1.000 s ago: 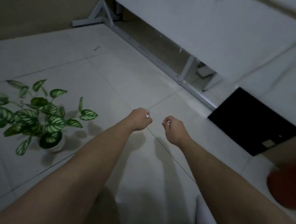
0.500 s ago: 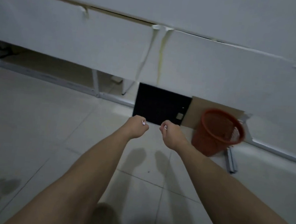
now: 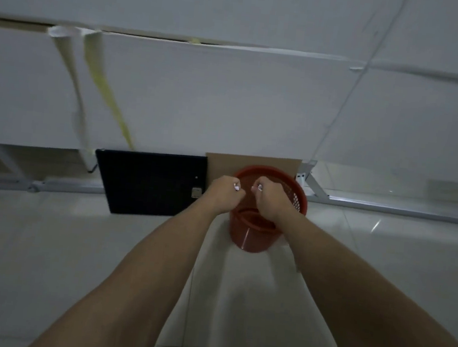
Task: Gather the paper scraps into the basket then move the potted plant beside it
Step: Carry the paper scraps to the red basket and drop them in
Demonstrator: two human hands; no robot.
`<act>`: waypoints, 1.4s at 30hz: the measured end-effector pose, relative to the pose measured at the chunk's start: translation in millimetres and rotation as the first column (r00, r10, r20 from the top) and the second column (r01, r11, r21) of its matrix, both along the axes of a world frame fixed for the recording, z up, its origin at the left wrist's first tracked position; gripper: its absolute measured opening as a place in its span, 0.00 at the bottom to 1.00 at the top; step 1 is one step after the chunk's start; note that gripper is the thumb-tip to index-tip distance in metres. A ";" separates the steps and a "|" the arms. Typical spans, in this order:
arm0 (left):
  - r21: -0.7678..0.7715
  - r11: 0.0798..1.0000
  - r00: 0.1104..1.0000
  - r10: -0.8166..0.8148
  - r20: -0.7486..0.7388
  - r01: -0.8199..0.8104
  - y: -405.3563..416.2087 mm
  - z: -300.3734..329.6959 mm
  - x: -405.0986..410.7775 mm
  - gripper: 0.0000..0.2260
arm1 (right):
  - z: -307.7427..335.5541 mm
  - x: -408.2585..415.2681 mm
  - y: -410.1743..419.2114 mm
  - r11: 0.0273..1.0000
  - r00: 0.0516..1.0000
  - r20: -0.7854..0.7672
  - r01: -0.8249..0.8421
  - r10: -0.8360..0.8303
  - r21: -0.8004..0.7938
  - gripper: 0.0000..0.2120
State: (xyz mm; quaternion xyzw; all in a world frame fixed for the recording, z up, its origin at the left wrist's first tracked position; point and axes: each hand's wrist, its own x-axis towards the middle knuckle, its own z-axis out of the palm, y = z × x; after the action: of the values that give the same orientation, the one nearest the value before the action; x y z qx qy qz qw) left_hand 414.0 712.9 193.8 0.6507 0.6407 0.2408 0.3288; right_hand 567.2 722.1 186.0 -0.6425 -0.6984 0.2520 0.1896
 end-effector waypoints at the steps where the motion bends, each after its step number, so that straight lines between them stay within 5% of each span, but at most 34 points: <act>1: -0.002 1.000 1.000 -0.005 -0.008 0.005 10.6 -6.7 7.8 0.14 | -7.5 7.4 9.3 1.000 1.000 0.000 0.017 -0.017 -0.012 0.07; 11: -0.057 0.998 0.999 0.020 -0.034 -0.022 78.4 -84.7 58.9 0.06 | -91.5 43.5 74.8 0.988 0.996 0.019 0.086 -0.084 -0.129 0.10; 23: -0.128 0.991 1.000 -0.029 -0.003 0.029 99.6 -92.8 70.9 0.17 | -107.3 39.9 94.8 0.939 0.984 0.163 -0.014 0.075 -0.345 0.20; 30: -0.102 0.994 0.998 -0.050 -0.035 0.046 103.1 -90.3 71.9 0.11 | -102.6 50.0 100.2 0.967 0.969 0.220 0.157 -0.111 -0.200 0.13; 33: -0.085 0.996 0.999 -0.043 -0.022 0.041 101.3 -93.0 69.9 0.09 | -96.5 48.7 97.0 0.962 0.961 0.203 0.222 -0.188 -0.159 0.19; 42: -0.073 0.995 0.998 -0.063 0.000 0.063 90.6 -86.8 67.5 0.07 | -80.2 49.8 87.6 0.942 0.983 0.163 -0.030 0.089 -0.336 0.21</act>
State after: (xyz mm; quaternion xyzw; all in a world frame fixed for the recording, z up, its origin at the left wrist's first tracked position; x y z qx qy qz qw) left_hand 481.5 803.5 107.0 0.6582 0.6287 0.2061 0.3593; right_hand 617.0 809.7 105.8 -0.6634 -0.6791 0.3140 0.0087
